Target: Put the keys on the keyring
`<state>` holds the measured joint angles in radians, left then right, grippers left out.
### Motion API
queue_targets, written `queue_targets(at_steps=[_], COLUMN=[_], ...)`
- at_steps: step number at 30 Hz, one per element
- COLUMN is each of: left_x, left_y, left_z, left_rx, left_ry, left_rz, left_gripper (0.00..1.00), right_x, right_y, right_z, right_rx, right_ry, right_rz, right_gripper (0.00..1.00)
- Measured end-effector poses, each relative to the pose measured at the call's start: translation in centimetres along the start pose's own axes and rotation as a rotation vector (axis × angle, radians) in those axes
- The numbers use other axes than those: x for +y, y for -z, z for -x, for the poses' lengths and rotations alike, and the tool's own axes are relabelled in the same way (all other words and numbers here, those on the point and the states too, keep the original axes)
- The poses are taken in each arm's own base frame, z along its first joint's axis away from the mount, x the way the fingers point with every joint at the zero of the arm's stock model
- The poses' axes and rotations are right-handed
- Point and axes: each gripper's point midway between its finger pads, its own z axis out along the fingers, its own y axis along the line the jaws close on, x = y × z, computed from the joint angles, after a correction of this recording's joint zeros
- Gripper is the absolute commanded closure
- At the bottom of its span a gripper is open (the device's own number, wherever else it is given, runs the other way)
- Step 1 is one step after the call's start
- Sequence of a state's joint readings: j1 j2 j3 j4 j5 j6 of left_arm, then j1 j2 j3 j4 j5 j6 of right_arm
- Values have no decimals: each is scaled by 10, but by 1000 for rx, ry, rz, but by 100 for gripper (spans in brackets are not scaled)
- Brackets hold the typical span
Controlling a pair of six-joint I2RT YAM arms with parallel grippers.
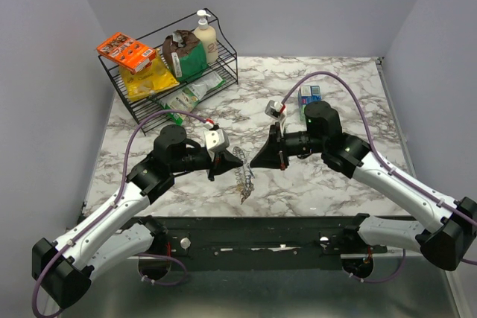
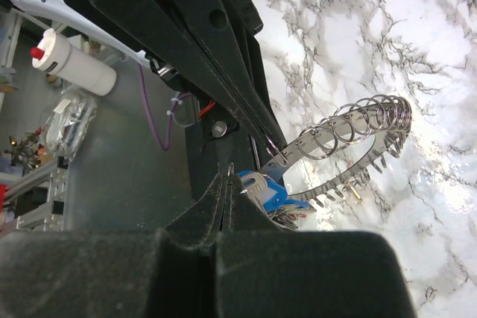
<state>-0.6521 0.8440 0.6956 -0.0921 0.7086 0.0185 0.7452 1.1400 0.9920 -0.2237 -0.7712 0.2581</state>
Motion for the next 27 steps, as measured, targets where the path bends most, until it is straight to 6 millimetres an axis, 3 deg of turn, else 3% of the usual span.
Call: queue_targets(at_steps=[27], left_x=[-3], left_y=[0], left_z=[0], left_rx=[-1], left_ry=[9], left_rz=[-14], left_gripper=[100], right_x=[-16], right_y=[-9], right_z=[-1], right_rx=[0], right_ry=[-42], right_rz=[-49], right_gripper=[99])
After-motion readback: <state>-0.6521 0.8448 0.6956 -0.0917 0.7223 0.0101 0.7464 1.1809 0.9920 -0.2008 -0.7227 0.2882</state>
